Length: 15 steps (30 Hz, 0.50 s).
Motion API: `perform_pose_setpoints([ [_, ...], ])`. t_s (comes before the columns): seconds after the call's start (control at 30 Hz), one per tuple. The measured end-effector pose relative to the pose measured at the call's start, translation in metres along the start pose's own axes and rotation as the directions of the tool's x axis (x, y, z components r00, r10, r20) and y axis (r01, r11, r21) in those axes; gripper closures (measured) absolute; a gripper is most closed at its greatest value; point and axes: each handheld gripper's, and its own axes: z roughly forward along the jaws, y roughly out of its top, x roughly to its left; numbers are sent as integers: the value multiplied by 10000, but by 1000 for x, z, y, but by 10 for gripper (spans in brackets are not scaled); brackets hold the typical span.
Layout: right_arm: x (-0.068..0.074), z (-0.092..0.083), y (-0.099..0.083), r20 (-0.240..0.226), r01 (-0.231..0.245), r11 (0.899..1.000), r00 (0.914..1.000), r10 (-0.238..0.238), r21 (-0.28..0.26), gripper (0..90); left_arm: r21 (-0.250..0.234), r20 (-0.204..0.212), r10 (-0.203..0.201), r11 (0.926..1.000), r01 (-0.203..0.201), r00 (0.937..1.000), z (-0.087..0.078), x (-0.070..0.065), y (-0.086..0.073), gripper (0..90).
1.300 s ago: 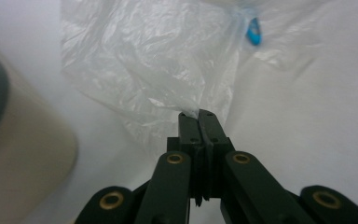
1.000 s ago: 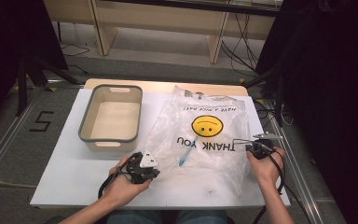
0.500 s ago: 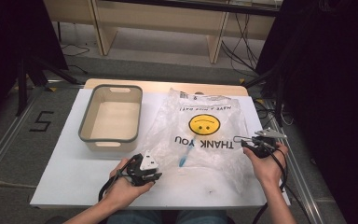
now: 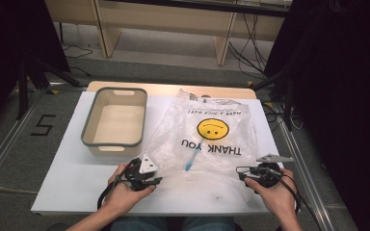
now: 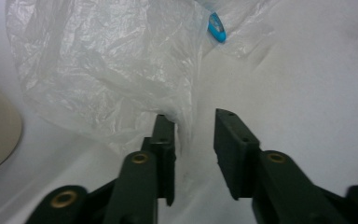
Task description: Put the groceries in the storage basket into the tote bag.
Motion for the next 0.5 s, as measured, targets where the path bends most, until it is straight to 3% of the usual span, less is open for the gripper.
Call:
perform_pose_setpoints([
  [0.03,0,1,-1,28,59,9997,10000,-59,257,662,52,-28,27,10000,-27,10000,1,0,0,789],
  [0.07,0,1,-1,28,59,9997,10000,-59,257,662,110,-54,50,9999,-49,10000,2,2,0,789],
  [0.17,-5,5,-4,317,357,9971,9988,-380,676,823,316,63,12,9995,-14,10000,7,4,2,889],
  [0.23,-6,5,-4,412,424,9968,9981,-452,678,841,388,235,9,9992,-18,9997,9,2,4,892],
  [0.3,-12,6,-2,887,588,9973,9941,-624,431,873,413,603,22,9991,-47,9982,11,-6,6,894],
  [0.43,-21,7,2,1555,740,9972,9850,-749,118,889,397,909,227,9989,-264,9956,12,-15,7,894],
  [0.5,-23,8,3,1659,733,9973,9835,-724,7,878,298,965,291,9990,-321,9949,11,-18,8,890],
])
